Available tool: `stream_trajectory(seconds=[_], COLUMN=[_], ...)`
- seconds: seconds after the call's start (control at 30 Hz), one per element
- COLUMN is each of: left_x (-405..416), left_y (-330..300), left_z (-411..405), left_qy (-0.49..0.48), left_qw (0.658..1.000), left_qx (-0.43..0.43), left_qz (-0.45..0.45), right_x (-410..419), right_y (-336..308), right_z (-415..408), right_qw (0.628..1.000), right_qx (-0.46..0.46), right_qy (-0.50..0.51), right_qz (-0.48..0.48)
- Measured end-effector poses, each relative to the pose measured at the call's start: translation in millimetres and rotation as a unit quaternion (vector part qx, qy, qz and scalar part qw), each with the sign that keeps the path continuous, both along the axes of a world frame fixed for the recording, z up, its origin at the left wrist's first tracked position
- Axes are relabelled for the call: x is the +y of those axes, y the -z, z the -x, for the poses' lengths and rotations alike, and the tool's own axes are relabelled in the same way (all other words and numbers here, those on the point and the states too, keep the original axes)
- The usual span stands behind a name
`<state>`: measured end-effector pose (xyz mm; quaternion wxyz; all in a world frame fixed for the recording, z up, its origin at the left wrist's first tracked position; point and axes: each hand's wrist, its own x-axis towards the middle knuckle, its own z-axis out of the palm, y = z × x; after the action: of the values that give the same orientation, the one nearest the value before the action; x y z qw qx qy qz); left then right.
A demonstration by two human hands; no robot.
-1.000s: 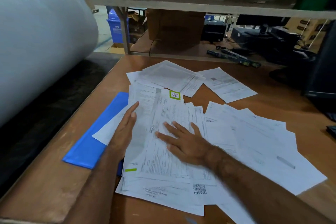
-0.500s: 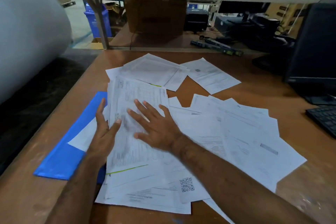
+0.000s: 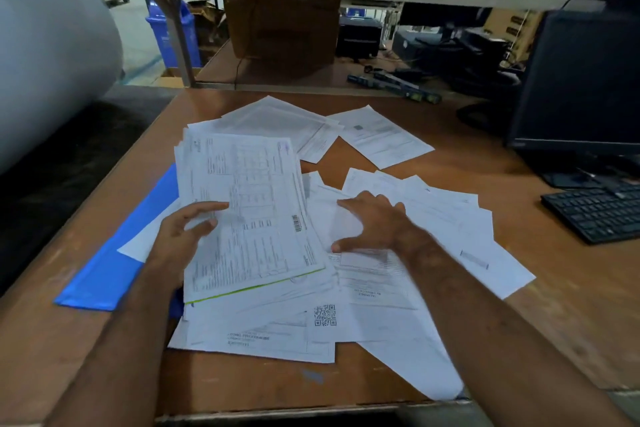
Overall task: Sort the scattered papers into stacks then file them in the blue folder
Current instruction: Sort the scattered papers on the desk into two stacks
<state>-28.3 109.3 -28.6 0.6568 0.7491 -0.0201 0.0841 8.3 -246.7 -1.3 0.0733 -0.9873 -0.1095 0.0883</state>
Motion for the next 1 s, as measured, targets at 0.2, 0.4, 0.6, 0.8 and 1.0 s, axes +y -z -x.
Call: stream_trajectory(seconds=[0.2, 0.4, 0.6, 0.8, 1.0], left_x=[5.1, 14.4, 7.7, -5.9, -10.3], left_y=[-18.1, -13.1, -12.5, -22.4, -13.6], left_z=[10.1, 11.4, 8.0, 10.1, 8.3], left_qy=[-0.045, 0.003, -0.016, -0.010, -0.011], left_qw=[0.992, 0.999, 0.999, 0.995, 0.997], left_qx=[-0.024, 0.033, 0.037, 0.046, 0.046], left_qz=[0.116, -0.025, 0.006, 0.092, 0.059], right_x=[-0.2, -19.9, -50.3, -65.4, -91.6], right_y=[-13.8, -27.2, -36.8, -45.9, -63.4], right_z=[-4.6, -3.8, 4.1, 12.9, 26.6], right_qw=[0.998, 0.959, 0.907, 0.936, 0.795], right_qx=[-0.023, -0.036, 0.016, -0.005, -0.047], right_qy=[0.065, 0.200, 0.262, 0.133, 0.130], right_qz=[-0.006, -0.196, -0.331, -0.326, -0.590])
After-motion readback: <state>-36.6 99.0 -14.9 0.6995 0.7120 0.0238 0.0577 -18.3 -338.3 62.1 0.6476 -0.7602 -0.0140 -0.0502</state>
